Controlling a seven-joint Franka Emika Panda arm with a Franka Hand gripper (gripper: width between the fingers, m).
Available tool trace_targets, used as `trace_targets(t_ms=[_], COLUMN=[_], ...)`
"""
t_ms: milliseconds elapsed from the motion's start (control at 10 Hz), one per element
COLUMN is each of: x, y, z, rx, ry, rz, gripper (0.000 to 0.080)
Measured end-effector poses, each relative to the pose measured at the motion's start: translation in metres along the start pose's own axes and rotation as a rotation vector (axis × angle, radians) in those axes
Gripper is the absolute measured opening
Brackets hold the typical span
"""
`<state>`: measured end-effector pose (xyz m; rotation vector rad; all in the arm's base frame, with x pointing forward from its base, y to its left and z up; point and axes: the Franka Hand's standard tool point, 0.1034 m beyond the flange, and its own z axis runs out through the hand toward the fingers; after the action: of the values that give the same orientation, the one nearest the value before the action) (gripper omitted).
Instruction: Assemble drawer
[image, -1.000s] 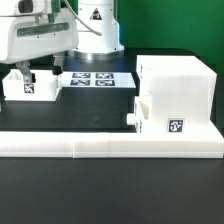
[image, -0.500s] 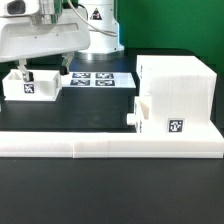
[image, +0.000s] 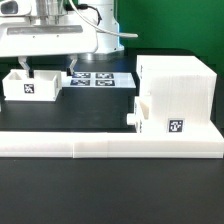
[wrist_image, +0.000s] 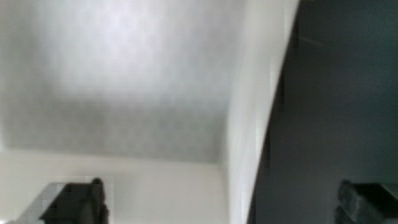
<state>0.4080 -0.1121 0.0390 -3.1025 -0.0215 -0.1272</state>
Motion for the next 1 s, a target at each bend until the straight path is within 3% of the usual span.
trace_targets(t_ms=[100, 400, 500, 700, 1000], x=[-0.01, -0.012, -0.018, -0.029, -0.034], y=[0.001, 0.0, 0.002, -0.001, -0.002], z=[0.004, 0.006, 0.015, 0.028, 0.032], rx=[0.001, 0.002, -0.013, -0.018, -0.023], ry=[-0.002, -0.004, 0.013, 0.011, 0.015], rz=[0.065, 0.068, 0.048, 0.015, -0.003], gripper=[0.0648, 0.0648, 0.0648, 0.0648, 0.0648])
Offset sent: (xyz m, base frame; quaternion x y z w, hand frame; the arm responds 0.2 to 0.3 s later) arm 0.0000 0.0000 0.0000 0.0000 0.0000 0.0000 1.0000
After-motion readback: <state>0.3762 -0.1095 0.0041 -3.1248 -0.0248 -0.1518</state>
